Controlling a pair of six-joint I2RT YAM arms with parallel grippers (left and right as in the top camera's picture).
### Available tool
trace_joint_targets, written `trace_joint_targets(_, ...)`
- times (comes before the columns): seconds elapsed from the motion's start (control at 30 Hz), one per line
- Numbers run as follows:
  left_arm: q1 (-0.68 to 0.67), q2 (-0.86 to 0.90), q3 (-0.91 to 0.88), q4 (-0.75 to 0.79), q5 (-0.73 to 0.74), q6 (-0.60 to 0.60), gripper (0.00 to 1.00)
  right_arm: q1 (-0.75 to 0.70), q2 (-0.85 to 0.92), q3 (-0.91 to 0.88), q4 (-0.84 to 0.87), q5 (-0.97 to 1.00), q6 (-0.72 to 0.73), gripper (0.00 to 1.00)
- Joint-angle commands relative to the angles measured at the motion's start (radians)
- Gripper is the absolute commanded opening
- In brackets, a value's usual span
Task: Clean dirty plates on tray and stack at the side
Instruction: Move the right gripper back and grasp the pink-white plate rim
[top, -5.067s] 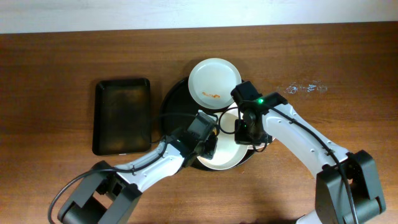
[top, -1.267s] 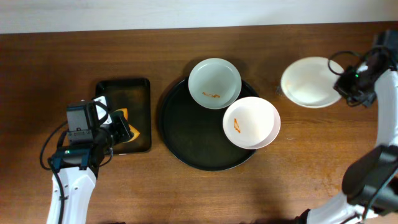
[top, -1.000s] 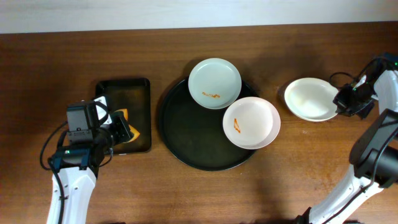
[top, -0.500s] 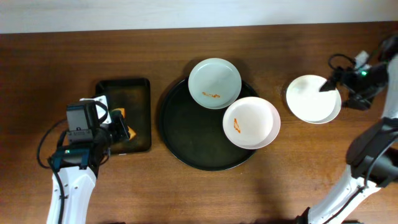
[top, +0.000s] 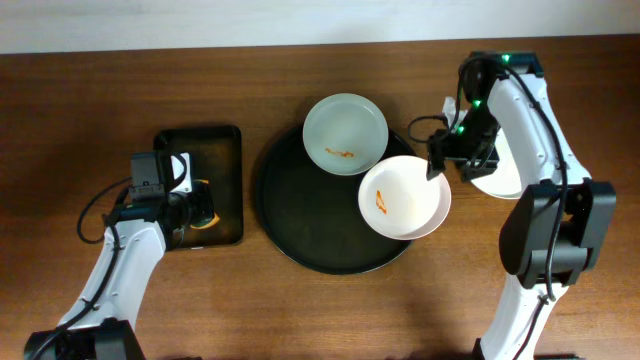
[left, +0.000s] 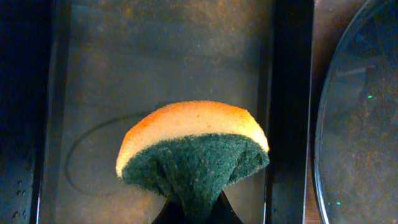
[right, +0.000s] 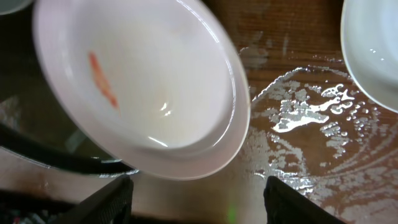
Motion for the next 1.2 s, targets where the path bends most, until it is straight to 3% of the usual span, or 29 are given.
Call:
trace_joint_targets(0.0, 0.005, 0.0, 0.003, 0.015, 0.0, 0.02, 0.0, -0.003, -0.022, -0.107, 0.069, 0.024, 0.011, 0.67)
trace_joint_targets(0.17, 0.005, 0.0, 0.003, 0.018, 0.0, 0.02, 0.0, -0.003, -0.022, -0.216, 0.217, 0.036, 0.011, 0.59)
trace_joint_targets(0.37, 0.005, 0.0, 0.003, 0.018, 0.0, 0.02, 0.0, -0.004, -0.022, -0.301, 0.315, 0.041, 0.011, 0.56)
trace_joint_targets(0.47, 0.005, 0.0, 0.003, 0.019, 0.0, 0.02, 0.0, -0.003, -0.022, -0.315, 0.319, 0.043, 0.012, 0.46)
trace_joint_targets(0.63, 0.005, 0.0, 0.003, 0.019, 0.0, 0.02, 0.0, -0.003, -0.022, -0.34, 0.344, 0.058, 0.038, 0.4)
trace_joint_targets(0.73, 0.005, 0.0, 0.003, 0.021, 0.0, 0.02, 0.0, -0.003, -0.022, -0.357, 0.365, 0.059, 0.037, 0.16)
trace_joint_targets(0.8, 0.005, 0.0, 0.003, 0.023, 0.0, 0.02, 0.0, -0.003, -0.023, -0.357, 0.365, 0.059, 0.037, 0.06)
trace_joint_targets(1.0, 0.005, 0.0, 0.003, 0.026, 0.0, 0.02, 0.0, -0.003, -0.087, -0.351, 0.359, 0.058, 0.038, 0.04)
trace_joint_targets(1.17, 0.005, 0.0, 0.003, 0.034, 0.0, 0.023, 0.0, 0.072, -0.334, -0.35, 0.328, 0.224, 0.165, 0.04)
